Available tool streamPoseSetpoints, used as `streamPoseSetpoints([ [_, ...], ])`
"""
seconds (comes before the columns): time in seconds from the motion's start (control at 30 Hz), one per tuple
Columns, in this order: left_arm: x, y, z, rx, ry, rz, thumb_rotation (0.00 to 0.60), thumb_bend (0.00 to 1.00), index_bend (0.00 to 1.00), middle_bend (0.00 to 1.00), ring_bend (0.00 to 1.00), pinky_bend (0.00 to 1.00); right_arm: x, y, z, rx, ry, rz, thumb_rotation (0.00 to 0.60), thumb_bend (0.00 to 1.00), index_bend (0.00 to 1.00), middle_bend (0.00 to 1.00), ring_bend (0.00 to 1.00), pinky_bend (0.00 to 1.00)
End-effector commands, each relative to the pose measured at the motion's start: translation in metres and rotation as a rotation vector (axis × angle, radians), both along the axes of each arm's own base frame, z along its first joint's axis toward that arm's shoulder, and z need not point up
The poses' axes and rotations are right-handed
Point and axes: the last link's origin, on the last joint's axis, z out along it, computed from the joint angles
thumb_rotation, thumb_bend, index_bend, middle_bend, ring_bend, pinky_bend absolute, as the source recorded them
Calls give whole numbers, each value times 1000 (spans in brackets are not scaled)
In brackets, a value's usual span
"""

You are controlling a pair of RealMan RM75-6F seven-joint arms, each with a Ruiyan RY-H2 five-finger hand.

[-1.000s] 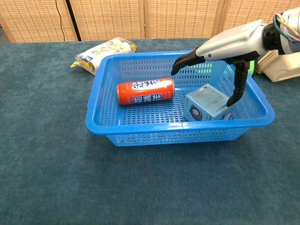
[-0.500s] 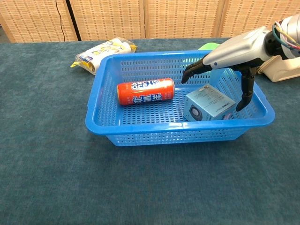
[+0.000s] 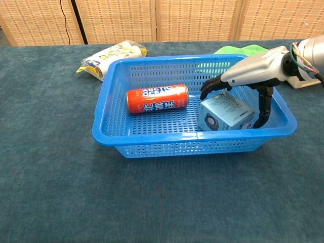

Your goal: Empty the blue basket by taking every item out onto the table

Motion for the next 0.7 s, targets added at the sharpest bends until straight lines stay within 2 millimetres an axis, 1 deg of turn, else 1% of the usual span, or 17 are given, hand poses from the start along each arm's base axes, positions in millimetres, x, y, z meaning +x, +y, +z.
streamPoseSetpoints([
  [0.03,0,0,0,0,0,0,600,182,0,0,0,0,-1,0,-4,-14,-48,-12,600,20,378,206,123,330],
  [0.07,0,0,0,0,1,0,600,182,0,0,0,0,-1,0,-5,-21,-71,-15,600,75,479,296,201,370],
  [0.1,0,0,0,0,1,0,600,181,0,0,0,0,0,1,-5,-26,-94,-16,600,125,530,342,241,387],
  [0.13,0,0,0,0,1,1,600,179,0,0,0,0,4,1,-3,-40,-139,-13,600,205,581,390,284,404],
  [0.17,0,0,-1,0,1,1,600,178,0,0,0,0,7,2,0,-49,-167,-3,600,260,610,419,312,415],
  [0.2,0,0,-1,-1,1,1,600,178,0,0,0,0,8,2,2,-53,-183,5,600,280,619,430,322,419],
  [0.3,0,0,-1,-2,1,1,600,182,0,0,0,0,15,2,13,-74,-242,35,600,303,627,439,332,420],
  [0.37,1,0,-1,-3,1,-1,600,182,0,0,0,0,24,1,28,-112,-296,71,600,310,628,440,337,420],
  [0.43,1,-1,-1,-3,0,-1,600,182,0,0,0,0,28,0,36,-134,-322,87,600,314,628,440,339,420],
  [0.5,1,-1,-1,-3,0,-2,600,182,0,0,0,0,33,-4,49,-174,-359,105,600,318,629,441,340,421],
  [0.53,0,-1,-1,-4,1,-2,600,182,0,0,0,0,35,-9,62,-220,-383,118,600,320,629,441,340,421],
  [0.57,0,-1,-1,-5,1,-1,600,182,0,0,0,0,35,-14,72,-261,-396,123,600,321,629,441,340,421],
  [0.6,0,-1,-1,-5,1,-1,600,181,0,0,0,0,35,-15,75,-273,-398,124,600,321,629,441,340,421],
  [0.7,0,-2,-1,-7,2,-1,600,181,0,0,0,0,29,-29,96,-373,-397,123,600,327,631,442,340,421],
])
